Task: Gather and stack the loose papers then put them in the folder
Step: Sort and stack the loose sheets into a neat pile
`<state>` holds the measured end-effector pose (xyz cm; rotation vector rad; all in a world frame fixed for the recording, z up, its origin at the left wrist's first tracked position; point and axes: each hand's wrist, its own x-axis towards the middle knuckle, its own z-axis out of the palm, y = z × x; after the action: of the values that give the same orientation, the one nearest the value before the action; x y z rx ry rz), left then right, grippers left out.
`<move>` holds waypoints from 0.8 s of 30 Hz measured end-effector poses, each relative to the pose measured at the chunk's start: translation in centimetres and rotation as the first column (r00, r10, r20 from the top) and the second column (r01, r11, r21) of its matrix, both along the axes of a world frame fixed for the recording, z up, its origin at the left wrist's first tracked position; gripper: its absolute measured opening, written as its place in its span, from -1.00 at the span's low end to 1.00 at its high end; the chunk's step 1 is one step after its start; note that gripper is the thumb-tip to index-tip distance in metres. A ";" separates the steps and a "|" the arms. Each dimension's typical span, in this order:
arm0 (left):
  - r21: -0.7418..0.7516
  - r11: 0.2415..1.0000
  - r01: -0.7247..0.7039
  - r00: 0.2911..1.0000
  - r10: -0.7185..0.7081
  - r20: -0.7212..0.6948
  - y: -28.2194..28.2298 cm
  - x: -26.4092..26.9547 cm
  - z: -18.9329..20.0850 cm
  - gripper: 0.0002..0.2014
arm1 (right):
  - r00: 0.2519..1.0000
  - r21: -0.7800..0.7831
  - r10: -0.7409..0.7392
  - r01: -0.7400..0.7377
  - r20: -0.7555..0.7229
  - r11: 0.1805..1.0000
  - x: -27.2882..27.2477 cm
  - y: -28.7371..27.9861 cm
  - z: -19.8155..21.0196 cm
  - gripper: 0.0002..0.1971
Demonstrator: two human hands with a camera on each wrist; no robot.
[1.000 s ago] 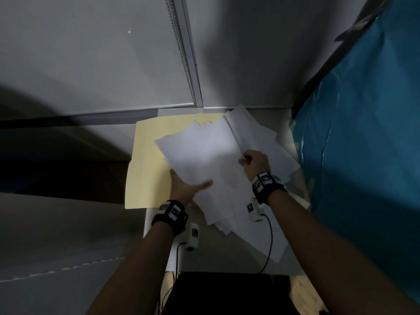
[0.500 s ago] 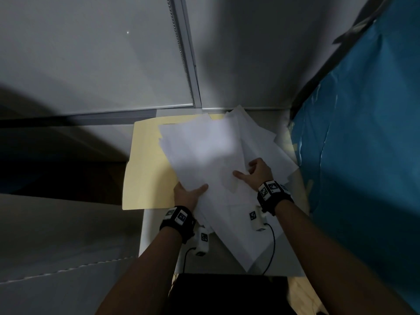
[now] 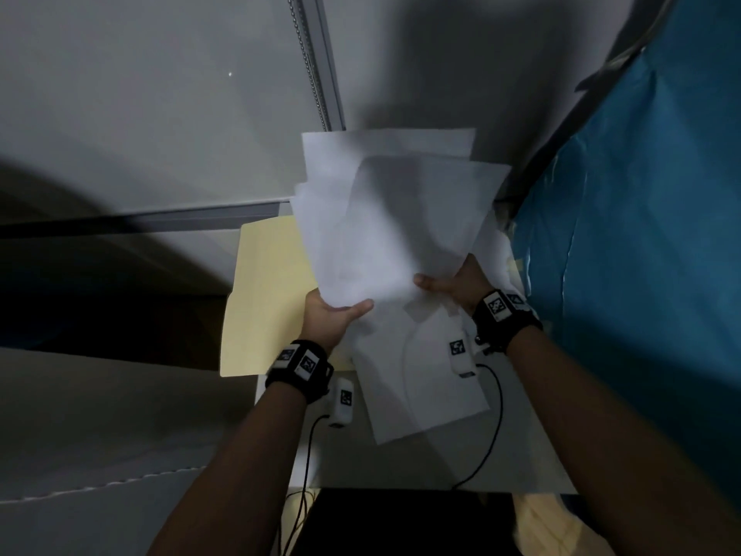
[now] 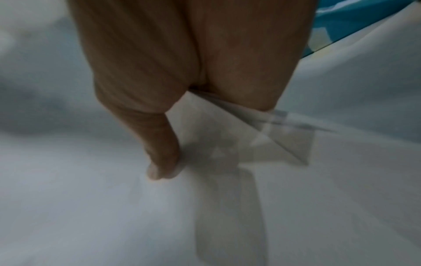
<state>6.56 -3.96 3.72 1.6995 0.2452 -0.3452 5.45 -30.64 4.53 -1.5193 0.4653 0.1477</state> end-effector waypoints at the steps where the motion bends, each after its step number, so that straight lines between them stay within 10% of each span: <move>1: 0.016 1.000 -0.003 1.000 0.003 0.009 -0.4 0.3 0.2 -0.52 | 0.999 -0.017 -0.036 0.036 0.011 0.999 0.1 0.4 0.1 -0.42; 16: -0.109 0.986 -0.126 0.872 0.163 0.462 -3.7 0.3 15.0 -0.66 | 0.821 -0.228 -0.191 0.360 0.538 0.905 -0.7 1.7 14.9 -0.34; 24: -0.143 0.981 -0.128 0.895 0.177 0.410 -3.7 0.8 11.3 -0.66 | 0.914 -0.200 -0.201 0.284 0.353 0.938 -1.6 2.0 10.7 -0.46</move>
<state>7.39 -7.70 15.05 1.5869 0.0361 0.1289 3.81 -28.63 15.20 -1.6748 0.4117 -0.3701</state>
